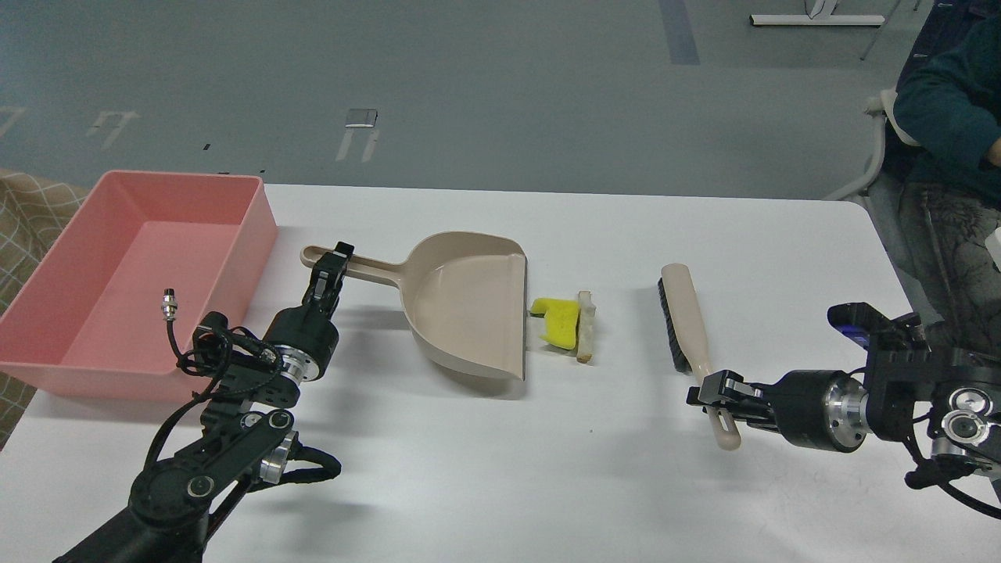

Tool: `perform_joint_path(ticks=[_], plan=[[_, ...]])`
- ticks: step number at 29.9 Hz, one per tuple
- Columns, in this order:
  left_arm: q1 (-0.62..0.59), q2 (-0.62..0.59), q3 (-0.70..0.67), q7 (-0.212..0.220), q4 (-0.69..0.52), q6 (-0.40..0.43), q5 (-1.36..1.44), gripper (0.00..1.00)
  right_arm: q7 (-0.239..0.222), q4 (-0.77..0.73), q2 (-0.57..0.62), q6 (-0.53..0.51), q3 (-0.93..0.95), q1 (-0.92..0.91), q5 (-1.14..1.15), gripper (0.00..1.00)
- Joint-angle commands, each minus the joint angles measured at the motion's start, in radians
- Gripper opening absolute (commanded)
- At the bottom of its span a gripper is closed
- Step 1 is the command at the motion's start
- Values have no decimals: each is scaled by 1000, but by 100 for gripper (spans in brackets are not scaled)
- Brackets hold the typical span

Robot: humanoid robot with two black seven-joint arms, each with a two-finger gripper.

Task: Sweep and dump garbage into bin
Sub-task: 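Sweep the yellow sponge into the dustpan with the held brush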

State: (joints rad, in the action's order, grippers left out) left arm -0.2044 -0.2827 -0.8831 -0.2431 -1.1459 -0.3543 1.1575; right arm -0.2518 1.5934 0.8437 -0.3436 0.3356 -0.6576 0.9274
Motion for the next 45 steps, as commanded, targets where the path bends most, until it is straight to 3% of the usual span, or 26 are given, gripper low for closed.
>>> perform_joint_path(ticks=[1,16,28,45], plan=[[3,-9,1,-2,0,-2,5,0,0,2,-5,-2,0,0,-2,0],[10,-18,23,-21,0,-3,15,0,3,-26,-115,-6,-4,7,-8,0],[10,-21,24,-22,0,-3,15,0,16,-193,-333,-9,-29,-17,-22,0],[10,-19,24,-21,2,-3,15,0,20,-309,-567,-6,-79,-109,-90,0]])
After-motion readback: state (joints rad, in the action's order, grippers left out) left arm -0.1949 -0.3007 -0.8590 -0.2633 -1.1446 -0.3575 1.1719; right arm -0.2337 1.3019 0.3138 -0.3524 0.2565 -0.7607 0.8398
